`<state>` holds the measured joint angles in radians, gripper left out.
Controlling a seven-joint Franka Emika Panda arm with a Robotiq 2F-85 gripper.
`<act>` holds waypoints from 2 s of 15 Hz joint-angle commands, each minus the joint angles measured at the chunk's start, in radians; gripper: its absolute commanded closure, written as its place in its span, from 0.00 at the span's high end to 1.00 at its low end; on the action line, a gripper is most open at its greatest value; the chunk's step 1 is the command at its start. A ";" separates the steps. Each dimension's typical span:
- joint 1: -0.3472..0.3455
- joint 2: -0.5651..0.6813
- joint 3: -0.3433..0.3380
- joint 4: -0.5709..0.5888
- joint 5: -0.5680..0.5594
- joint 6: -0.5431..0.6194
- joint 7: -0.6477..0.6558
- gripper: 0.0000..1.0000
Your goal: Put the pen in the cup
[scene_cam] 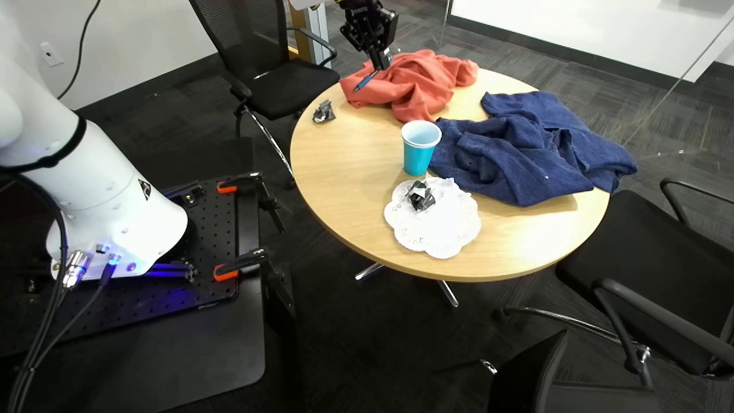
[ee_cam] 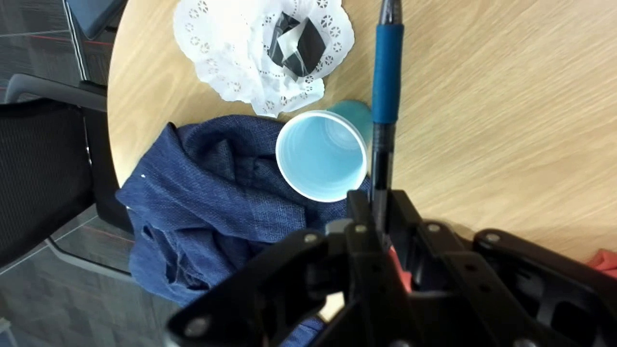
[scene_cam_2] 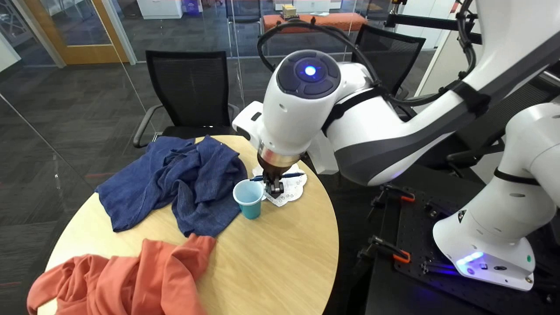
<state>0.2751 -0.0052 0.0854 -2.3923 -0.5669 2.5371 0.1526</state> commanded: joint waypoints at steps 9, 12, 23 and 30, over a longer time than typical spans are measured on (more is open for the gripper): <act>-0.080 0.021 0.024 0.041 -0.080 -0.058 0.059 0.04; -0.123 0.041 0.006 0.075 -0.078 -0.067 0.040 0.04; -0.212 0.071 -0.013 0.107 0.328 0.065 -0.425 0.04; -0.224 0.069 -0.021 0.105 0.407 0.057 -0.454 0.04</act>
<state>0.0503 0.0645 0.0635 -2.2893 -0.1601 2.5967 -0.3019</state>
